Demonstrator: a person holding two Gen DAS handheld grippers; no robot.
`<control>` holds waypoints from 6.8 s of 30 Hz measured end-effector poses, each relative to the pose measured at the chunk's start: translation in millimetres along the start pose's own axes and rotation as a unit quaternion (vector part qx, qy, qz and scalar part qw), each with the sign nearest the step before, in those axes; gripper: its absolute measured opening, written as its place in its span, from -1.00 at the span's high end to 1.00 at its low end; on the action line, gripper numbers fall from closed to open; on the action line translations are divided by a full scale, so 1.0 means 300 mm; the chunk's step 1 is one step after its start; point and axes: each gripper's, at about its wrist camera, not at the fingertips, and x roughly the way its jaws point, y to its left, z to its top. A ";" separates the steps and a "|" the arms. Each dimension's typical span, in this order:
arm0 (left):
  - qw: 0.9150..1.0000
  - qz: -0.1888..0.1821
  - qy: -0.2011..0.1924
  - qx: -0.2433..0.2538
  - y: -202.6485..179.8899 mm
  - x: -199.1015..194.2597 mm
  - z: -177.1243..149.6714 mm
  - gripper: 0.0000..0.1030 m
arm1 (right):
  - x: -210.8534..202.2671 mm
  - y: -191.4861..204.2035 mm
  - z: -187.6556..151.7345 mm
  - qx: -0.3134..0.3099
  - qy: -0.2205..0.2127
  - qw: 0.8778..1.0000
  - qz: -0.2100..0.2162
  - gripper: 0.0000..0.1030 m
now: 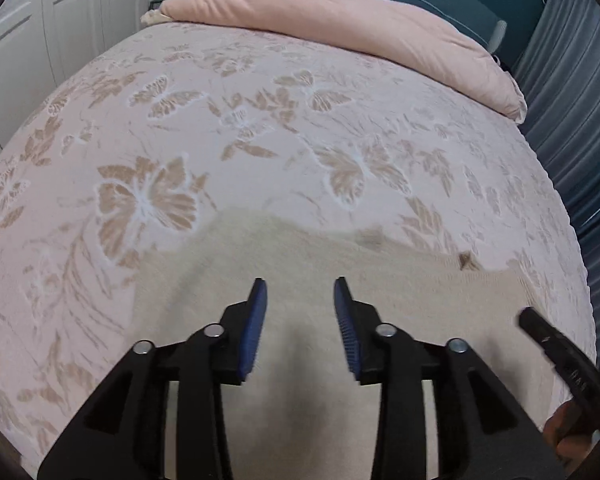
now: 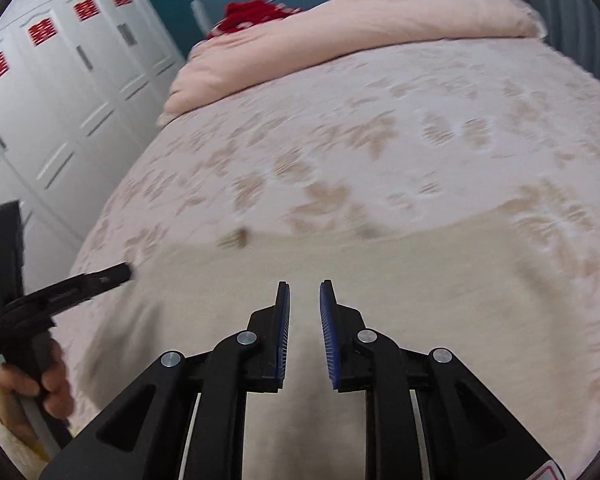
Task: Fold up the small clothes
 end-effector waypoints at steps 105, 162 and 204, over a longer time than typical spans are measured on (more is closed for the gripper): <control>0.985 0.068 0.076 -0.137 0.337 -0.044 -0.380 -0.13 | 0.219 0.222 -0.097 -0.049 0.124 0.983 -0.127 0.86; 0.989 -0.016 0.059 0.137 -0.351 -0.015 -0.527 0.31 | -0.527 -0.203 -0.140 0.164 -0.084 0.980 0.080 0.68; 0.994 0.017 0.024 0.101 -0.198 -0.246 -0.509 -0.55 | -0.255 -0.047 -0.224 0.028 0.052 0.998 -0.028 0.68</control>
